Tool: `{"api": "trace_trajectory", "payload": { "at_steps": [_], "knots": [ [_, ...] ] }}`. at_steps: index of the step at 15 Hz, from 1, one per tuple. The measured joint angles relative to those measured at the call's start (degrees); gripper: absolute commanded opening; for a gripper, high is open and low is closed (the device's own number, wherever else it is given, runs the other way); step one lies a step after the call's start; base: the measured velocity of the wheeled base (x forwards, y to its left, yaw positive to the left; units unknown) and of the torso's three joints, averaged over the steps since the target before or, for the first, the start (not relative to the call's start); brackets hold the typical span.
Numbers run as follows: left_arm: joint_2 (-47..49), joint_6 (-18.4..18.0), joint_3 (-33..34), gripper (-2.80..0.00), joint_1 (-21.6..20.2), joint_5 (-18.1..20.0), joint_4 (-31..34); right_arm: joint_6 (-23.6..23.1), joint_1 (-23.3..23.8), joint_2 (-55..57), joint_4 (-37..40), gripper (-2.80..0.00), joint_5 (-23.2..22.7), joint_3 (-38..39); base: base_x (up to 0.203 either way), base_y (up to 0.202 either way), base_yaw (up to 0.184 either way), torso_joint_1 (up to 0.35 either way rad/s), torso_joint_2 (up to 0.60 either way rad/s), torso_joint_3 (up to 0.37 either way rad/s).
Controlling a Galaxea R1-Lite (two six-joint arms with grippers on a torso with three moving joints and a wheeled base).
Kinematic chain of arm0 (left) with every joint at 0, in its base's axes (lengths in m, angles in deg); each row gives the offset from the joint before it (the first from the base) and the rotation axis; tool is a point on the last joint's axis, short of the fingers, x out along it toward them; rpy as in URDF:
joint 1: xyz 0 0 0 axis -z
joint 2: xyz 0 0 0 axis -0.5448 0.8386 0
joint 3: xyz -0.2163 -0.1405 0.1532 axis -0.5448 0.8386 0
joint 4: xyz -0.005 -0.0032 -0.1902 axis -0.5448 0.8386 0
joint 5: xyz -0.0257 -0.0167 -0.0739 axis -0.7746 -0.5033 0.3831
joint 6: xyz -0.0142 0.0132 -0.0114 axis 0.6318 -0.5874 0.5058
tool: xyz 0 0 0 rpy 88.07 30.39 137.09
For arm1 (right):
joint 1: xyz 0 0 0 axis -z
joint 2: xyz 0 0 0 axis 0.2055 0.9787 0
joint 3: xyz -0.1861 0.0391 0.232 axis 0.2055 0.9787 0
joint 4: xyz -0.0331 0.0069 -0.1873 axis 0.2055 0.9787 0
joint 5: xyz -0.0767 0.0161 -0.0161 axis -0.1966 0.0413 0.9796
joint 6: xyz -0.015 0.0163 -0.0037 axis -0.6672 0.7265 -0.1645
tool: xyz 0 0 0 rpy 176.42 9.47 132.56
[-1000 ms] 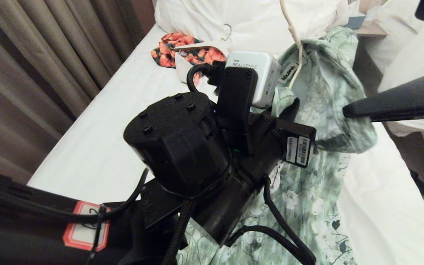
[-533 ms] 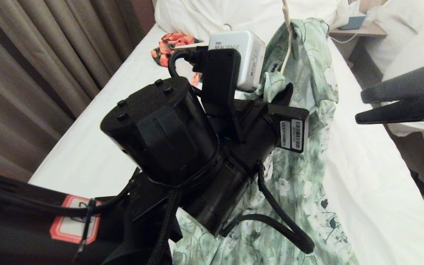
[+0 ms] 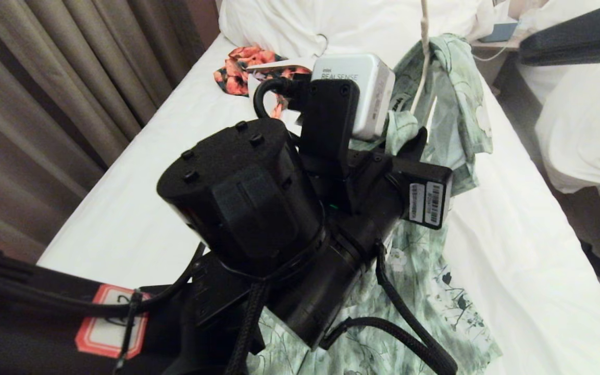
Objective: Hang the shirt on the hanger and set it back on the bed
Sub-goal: Take the clothes hanger out of the clothes
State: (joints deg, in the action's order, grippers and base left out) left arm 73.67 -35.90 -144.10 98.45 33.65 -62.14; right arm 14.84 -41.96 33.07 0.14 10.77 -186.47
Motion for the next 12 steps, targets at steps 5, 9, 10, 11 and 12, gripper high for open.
{"api": "trace_trajectory", "payload": {
  "at_steps": [5,9,10,11,12],
  "knots": [
    [0.3,3.1,0.0,-2.80,1.7,0.1,4.3,-10.5,-1.4,1.1,-1.1,-2.80,2.8,-0.7,0.000,0.000,0.000,0.000,0.00,0.000],
    [0.4,3.1,-0.1,-2.80,1.9,0.1,4.3,-18.2,-1.3,-0.8,-0.5,0.00,5.8,-0.7,0.000,0.000,0.000,0.000,0.00,0.000],
    [0.4,3.2,-0.1,-2.80,1.9,0.1,4.3,-19.4,-1.3,-1.0,-0.5,0.00,6.7,-0.5,0.000,0.000,0.000,0.000,0.00,0.000],
    [0.4,3.2,-0.1,-2.80,1.9,0.1,4.3,-20.4,-1.3,-1.0,-0.7,0.00,6.9,-0.2,0.000,0.000,0.000,0.000,0.00,0.000],
    [0.4,3.2,-0.1,-2.80,1.9,0.1,4.3,-21.9,-1.4,-0.9,-0.9,0.00,6.9,-0.1,0.000,0.000,0.000,0.000,0.00,0.000]
  ]
}}
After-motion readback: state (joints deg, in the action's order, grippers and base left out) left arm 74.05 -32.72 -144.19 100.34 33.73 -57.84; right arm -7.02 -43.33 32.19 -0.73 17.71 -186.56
